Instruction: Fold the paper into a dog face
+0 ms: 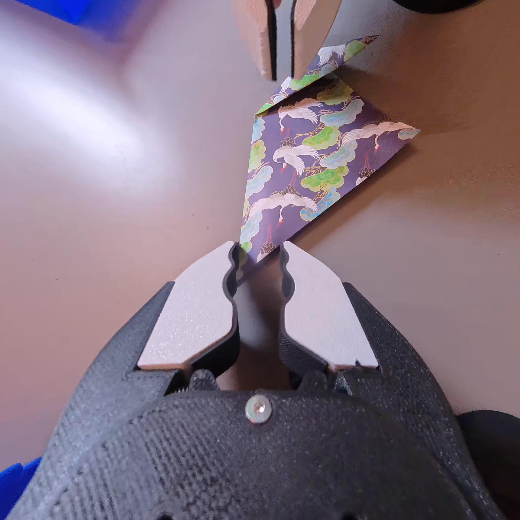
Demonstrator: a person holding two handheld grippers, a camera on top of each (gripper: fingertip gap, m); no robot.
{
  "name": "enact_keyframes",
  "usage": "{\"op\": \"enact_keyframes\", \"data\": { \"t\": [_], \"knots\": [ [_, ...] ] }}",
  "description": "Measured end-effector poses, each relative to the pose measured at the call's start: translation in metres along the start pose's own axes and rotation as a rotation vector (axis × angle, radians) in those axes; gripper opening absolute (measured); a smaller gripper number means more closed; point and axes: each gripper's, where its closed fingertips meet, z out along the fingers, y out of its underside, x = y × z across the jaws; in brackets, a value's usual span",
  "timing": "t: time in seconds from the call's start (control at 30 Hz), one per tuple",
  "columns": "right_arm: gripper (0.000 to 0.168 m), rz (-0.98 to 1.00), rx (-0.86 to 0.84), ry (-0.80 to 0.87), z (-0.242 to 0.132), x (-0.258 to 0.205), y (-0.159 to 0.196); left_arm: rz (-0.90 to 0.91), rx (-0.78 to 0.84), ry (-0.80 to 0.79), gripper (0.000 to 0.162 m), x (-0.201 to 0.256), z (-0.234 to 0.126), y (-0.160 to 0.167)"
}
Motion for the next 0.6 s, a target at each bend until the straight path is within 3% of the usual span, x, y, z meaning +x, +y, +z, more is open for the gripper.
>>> {"op": "enact_keyframes", "data": {
  "t": [0.27, 0.47, 0.6],
  "knots": [
    [0.000, -0.066, -0.177, -0.013, 0.044, 0.010, 0.006, -0.001, 0.034, -0.015, 0.032, -0.004, -0.003, -0.001],
    [0.000, -0.061, -0.211, 0.018, 0.049, 0.013, 0.011, -0.157, 0.040, -0.010, 0.036, -0.016, -0.014, 0.010],
    [0.000, -0.057, -0.196, 0.027, 0.049, 0.013, 0.011, -0.219, 0.024, -0.011, 0.028, -0.020, -0.013, 0.016]
  ]
}}
